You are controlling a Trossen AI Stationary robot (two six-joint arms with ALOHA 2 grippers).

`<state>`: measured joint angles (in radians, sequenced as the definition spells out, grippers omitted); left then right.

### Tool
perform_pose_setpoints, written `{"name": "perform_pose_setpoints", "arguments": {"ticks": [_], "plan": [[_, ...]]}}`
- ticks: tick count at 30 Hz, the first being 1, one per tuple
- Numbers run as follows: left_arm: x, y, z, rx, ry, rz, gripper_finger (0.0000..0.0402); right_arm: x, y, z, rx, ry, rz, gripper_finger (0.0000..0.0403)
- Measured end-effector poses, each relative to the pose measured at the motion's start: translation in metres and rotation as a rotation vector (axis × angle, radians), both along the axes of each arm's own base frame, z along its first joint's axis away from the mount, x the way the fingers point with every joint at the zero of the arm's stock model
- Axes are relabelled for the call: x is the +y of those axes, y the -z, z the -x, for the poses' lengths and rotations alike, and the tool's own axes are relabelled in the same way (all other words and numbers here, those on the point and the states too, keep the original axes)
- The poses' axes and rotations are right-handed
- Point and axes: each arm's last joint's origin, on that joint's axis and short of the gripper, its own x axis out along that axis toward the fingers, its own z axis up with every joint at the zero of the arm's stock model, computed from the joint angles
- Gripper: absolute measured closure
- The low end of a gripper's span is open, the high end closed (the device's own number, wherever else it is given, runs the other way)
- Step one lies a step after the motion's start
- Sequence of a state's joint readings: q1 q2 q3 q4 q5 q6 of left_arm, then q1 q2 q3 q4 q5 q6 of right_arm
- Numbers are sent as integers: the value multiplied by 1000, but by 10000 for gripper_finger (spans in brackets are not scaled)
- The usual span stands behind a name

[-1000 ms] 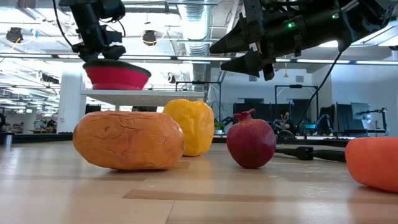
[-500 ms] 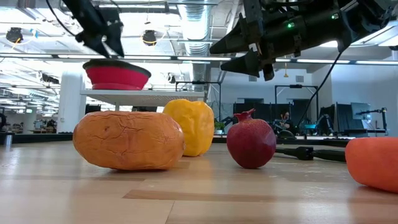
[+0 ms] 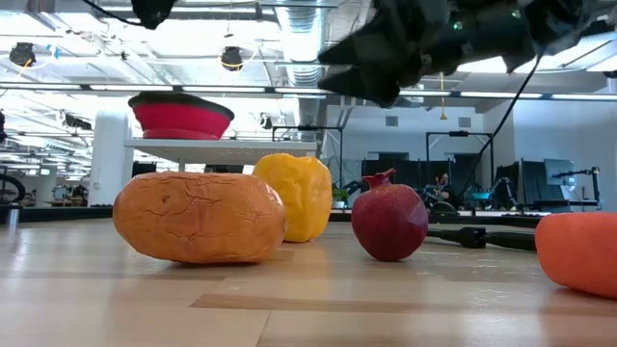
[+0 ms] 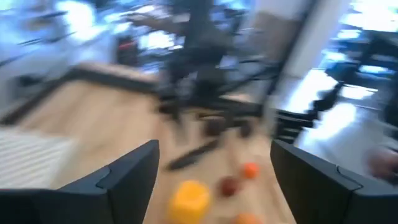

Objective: Pick & Place Fruit
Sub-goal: Put the yellow bell pepper into the red strainer bowl on the shelf

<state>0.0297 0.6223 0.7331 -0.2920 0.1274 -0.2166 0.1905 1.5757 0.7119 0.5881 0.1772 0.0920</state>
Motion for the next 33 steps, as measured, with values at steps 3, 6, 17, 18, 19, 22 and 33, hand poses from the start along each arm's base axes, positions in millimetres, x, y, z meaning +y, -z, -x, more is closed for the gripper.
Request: {"name": "perform_pose_setpoints", "arguments": {"ticks": [3, 6, 17, 18, 19, 22, 33], "plan": [[-21, 20, -12, -53, 106, -15, 109, 1, -8, -9, 136, -10, 64, 115], [-38, 41, -22, -49, 124, -42, 112, -1, -21, -16, 230, -5, 91, 99], [-66, 81, -48, 27, 4, -120, 112, 5, 13, -60, 486, -129, 83, 8], [-67, 82, -49, 33, 4, -122, 112, 8, 19, -65, 509, -137, 89, 10], [-67, 83, -50, 36, 4, -124, 112, 11, 23, -69, 521, -142, 92, 13], [-68, 85, -52, 48, 5, -129, 112, 14, 30, -80, 523, -137, 73, 16], [-68, 85, -52, 42, 3, -135, 112, 13, 49, -90, 539, -117, 44, 22]]}}
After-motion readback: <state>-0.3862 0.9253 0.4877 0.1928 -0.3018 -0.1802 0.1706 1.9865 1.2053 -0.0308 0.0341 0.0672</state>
